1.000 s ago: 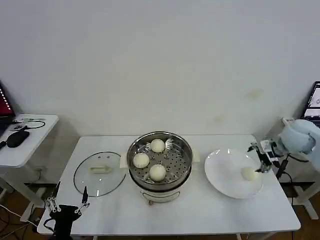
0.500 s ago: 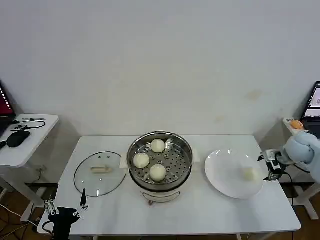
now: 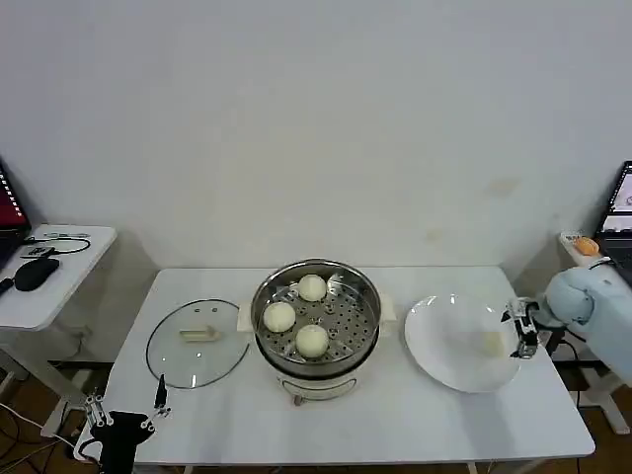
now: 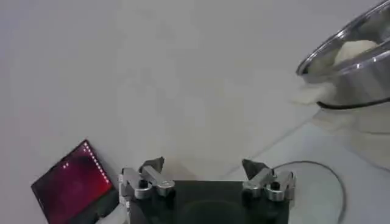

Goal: Take steamed baozi put them in steamer then cover it.

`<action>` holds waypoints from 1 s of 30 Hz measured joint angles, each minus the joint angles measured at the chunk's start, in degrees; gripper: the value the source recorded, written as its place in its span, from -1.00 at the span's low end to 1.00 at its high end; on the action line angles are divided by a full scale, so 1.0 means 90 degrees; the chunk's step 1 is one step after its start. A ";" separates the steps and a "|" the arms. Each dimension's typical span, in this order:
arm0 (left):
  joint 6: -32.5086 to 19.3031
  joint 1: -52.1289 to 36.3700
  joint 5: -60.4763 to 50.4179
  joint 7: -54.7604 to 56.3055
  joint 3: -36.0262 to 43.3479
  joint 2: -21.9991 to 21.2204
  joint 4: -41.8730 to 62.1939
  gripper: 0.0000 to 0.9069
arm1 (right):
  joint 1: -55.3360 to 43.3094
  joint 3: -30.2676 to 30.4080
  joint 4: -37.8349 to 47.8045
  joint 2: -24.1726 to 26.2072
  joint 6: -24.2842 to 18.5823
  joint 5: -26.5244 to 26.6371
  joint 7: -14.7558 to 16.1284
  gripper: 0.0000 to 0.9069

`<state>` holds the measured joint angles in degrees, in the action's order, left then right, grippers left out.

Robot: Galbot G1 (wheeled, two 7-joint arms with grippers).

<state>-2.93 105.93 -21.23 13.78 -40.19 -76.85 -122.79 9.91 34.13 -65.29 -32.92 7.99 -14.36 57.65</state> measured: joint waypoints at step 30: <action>-0.0020 0.0026 0.0032 0.0036 -0.0014 -0.0030 0.0003 1.00 | 0.0160 -0.0183 0.0646 -0.0588 0.0127 -0.0207 -0.0033 0.36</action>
<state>-3.11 106.16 -20.94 14.10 -40.32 -77.12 -122.76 11.35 32.48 -59.48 -38.21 9.13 -16.22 57.35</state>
